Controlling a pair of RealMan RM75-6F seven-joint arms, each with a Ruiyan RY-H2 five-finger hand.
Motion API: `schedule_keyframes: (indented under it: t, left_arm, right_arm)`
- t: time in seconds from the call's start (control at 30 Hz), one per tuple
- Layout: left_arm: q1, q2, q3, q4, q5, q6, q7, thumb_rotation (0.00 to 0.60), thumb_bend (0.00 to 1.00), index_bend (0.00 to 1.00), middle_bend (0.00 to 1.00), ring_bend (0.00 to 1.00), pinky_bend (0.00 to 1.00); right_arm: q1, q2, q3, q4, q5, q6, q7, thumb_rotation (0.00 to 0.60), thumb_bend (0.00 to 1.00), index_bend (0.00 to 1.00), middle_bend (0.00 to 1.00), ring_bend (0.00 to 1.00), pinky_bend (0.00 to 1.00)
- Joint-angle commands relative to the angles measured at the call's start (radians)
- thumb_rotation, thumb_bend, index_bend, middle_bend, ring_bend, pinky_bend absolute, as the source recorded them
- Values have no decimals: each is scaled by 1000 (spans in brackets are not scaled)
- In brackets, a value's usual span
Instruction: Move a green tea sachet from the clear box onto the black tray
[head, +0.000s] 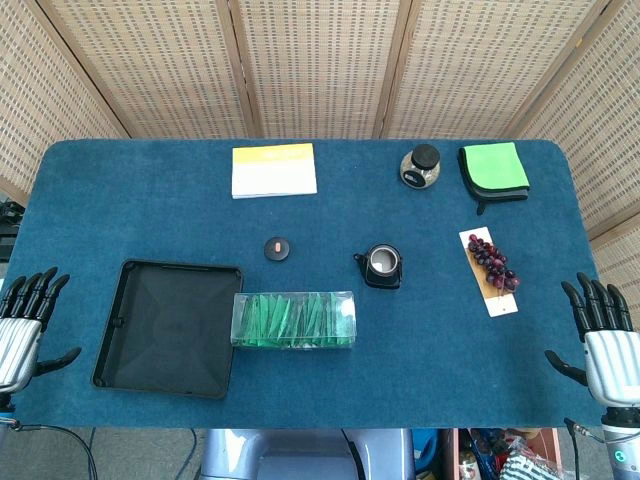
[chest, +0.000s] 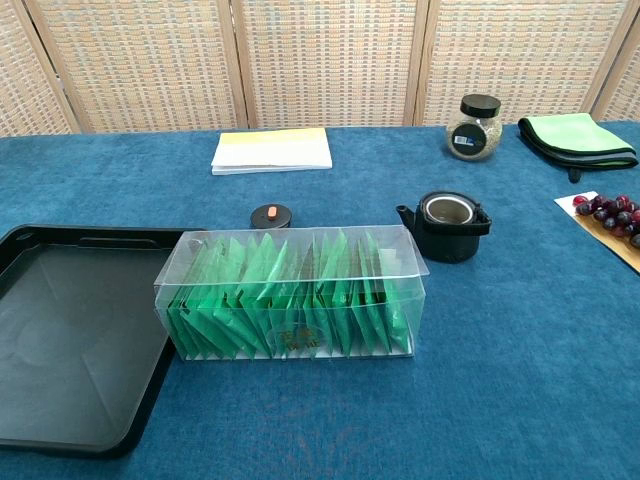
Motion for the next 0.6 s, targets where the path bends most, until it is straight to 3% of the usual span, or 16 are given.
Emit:
schedule_keyframes:
  t: [0.03, 0.27, 0.4, 0.6]
  left_arm:
    - [-1, -1, 1, 1, 0, -2, 1, 600, 101, 0, 0, 0, 0]
    - [-11, -7, 0, 5, 2, -16, 0, 600, 102, 0, 0, 0, 0]
    - [-63, -15, -8, 15, 42, -63, -50, 600, 102, 0, 0, 0, 0]
    - [-275, -32, -41, 61, 233, -186, -211, 600, 102, 0, 0, 0, 0]
  right_arm:
    - [0, 1, 0, -1, 1, -1, 0, 600, 0, 0, 0, 0, 0]
    - [2, 3, 0, -5, 4, -7, -2, 600, 0, 0, 0, 0, 0]
    - [8, 3, 6, -7, 24, -29, -7, 600, 0, 0, 0, 0, 0]
    - [23, 2, 29, 4, 93, -83, -2, 600, 0, 0, 0, 0, 0]
